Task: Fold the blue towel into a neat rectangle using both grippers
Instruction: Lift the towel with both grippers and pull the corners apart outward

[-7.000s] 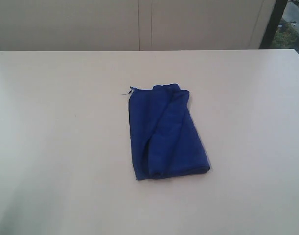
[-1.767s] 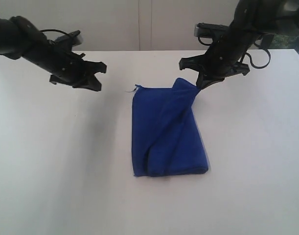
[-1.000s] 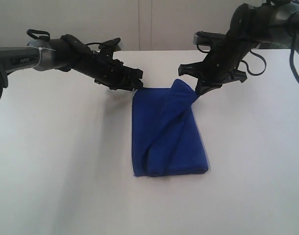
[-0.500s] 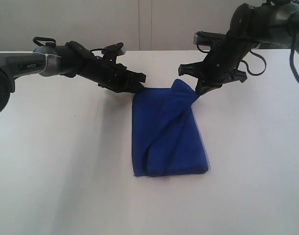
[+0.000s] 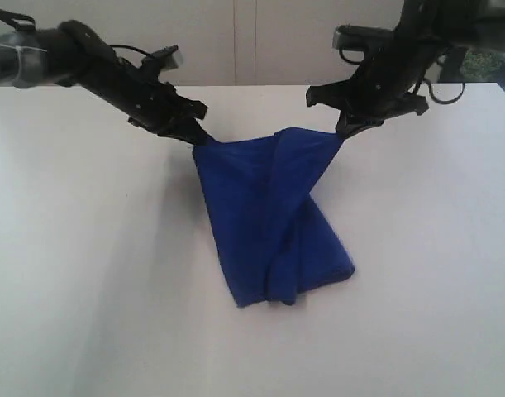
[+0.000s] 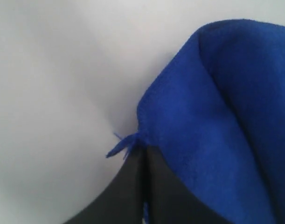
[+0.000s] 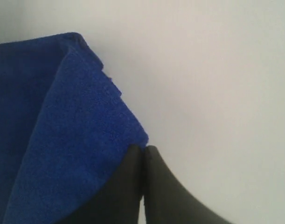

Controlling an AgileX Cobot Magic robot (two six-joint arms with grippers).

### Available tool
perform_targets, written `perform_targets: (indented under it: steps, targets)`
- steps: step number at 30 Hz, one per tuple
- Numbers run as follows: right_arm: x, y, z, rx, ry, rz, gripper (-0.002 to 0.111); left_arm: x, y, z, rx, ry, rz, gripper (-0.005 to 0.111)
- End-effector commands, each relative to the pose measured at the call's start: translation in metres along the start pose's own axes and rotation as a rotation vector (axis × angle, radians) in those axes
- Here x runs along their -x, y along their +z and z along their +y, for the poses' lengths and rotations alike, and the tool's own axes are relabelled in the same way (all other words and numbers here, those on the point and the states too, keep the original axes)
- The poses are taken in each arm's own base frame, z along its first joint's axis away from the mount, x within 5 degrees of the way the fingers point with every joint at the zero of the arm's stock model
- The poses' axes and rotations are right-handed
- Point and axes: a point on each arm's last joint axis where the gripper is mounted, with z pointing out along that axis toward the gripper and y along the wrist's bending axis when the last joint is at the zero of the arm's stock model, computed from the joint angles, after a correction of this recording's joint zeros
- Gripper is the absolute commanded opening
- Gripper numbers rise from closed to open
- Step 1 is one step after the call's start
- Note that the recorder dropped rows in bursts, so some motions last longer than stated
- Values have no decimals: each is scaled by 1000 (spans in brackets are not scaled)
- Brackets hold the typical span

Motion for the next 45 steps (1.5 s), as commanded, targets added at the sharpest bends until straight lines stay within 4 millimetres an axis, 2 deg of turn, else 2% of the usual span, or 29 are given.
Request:
perform_targets:
  steps: [1, 10, 11, 12, 14, 19, 24, 27, 31, 37, 39, 42, 45]
  targets:
    - [2, -40, 0, -54, -57, -25, 0, 3, -47, -16, -20, 44, 69, 0]
    - [-10, -120, 2, -162, -141, -37, 0, -1, -123, -59, 64, 198, 229, 0]
    - [-12, -130, 2, -174, -148, -40, 0, 0, -133, -65, 87, 190, 222, 0]
    - [-16, -145, 2, -192, -156, -49, 0, 1, -150, -75, 128, 183, 186, 0]
    - [-23, -162, 3, -205, -169, -75, 0, 1, -170, -89, 147, 197, 138, 0]
    - [-49, -196, 4, -219, -180, -120, 0, -13, -209, -119, 182, 207, 94, 0]
    - [-81, -229, 4, -236, -191, -179, 0, -41, -246, -139, 300, 200, 95, 0]
    - [-102, -253, 5, -233, -193, -232, 0, -64, -270, -159, 318, 210, 67, 0]
    - [-134, -290, 7, -233, -192, -294, 0, -100, -303, -189, 338, 227, 26, 0]
    - [-183, -345, 8, -248, -199, -444, 0, -157, -354, -228, 446, 226, -130, 0]
    - [-191, -354, 9, -247, -200, -476, 0, -169, -362, -235, 458, 209, -162, 0]
    - [-193, -354, 9, -247, -199, -475, 0, -179, -358, -231, 477, 162, -144, 0]
    - [-179, -331, 7, -249, -201, -419, 0, -178, -339, -209, 536, 88, -87, 0]
